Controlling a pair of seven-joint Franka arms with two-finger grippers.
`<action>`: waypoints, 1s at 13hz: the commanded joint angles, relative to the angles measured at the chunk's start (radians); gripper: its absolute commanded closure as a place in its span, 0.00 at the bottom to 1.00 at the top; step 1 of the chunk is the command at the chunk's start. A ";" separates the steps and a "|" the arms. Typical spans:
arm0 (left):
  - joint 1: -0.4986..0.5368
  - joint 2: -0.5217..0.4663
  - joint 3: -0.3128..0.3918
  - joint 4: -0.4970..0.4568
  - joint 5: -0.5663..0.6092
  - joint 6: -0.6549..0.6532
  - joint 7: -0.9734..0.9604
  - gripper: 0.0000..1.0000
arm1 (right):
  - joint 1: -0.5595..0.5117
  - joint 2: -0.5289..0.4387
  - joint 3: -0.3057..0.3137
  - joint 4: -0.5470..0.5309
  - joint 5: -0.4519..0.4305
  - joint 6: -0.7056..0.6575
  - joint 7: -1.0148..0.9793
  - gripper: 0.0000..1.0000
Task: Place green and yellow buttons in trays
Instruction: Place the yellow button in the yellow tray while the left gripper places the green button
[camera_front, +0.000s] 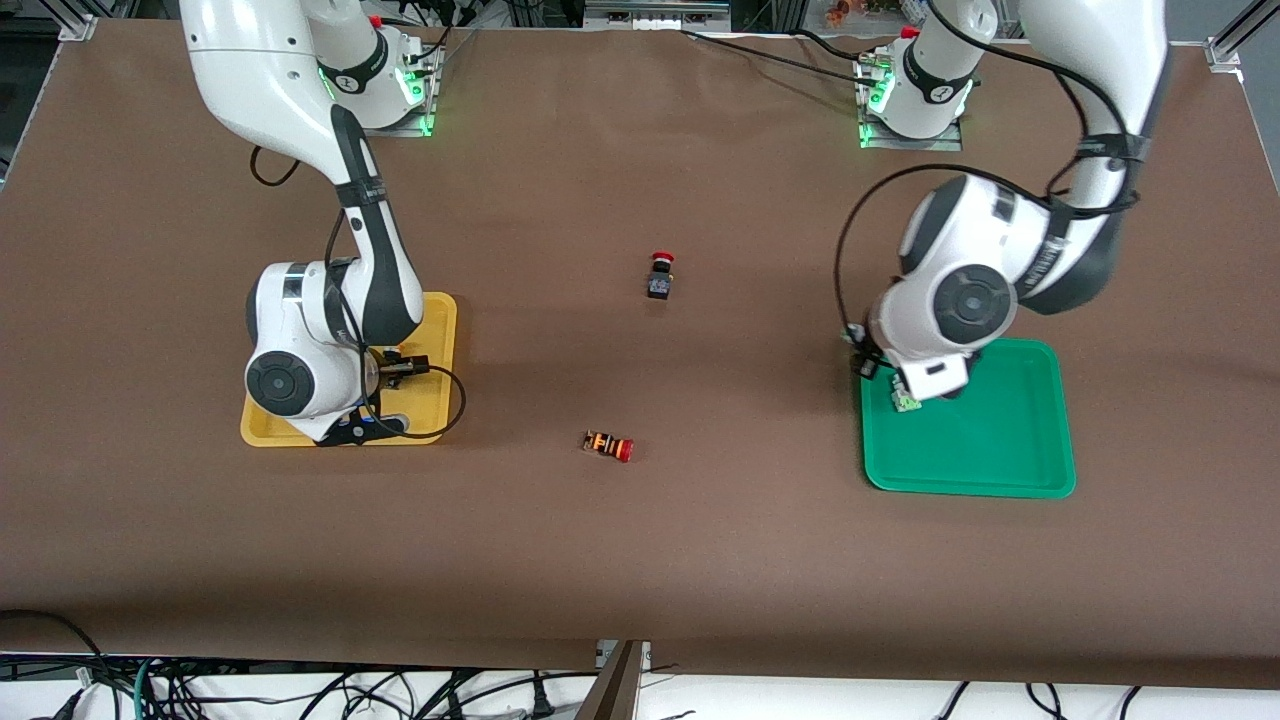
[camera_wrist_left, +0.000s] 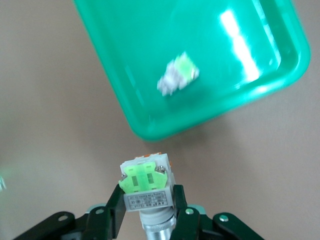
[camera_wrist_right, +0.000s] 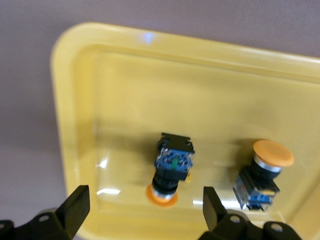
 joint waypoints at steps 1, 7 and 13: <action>0.110 0.009 -0.014 0.008 0.043 -0.015 0.291 0.83 | -0.069 -0.071 0.046 0.017 -0.032 -0.085 -0.003 0.00; 0.291 0.154 -0.012 -0.007 0.045 0.132 0.772 0.72 | -0.409 -0.306 0.360 -0.004 -0.250 -0.261 -0.003 0.00; 0.304 0.156 -0.021 -0.002 0.124 0.189 0.872 0.00 | -0.499 -0.610 0.403 -0.049 -0.267 -0.300 -0.014 0.00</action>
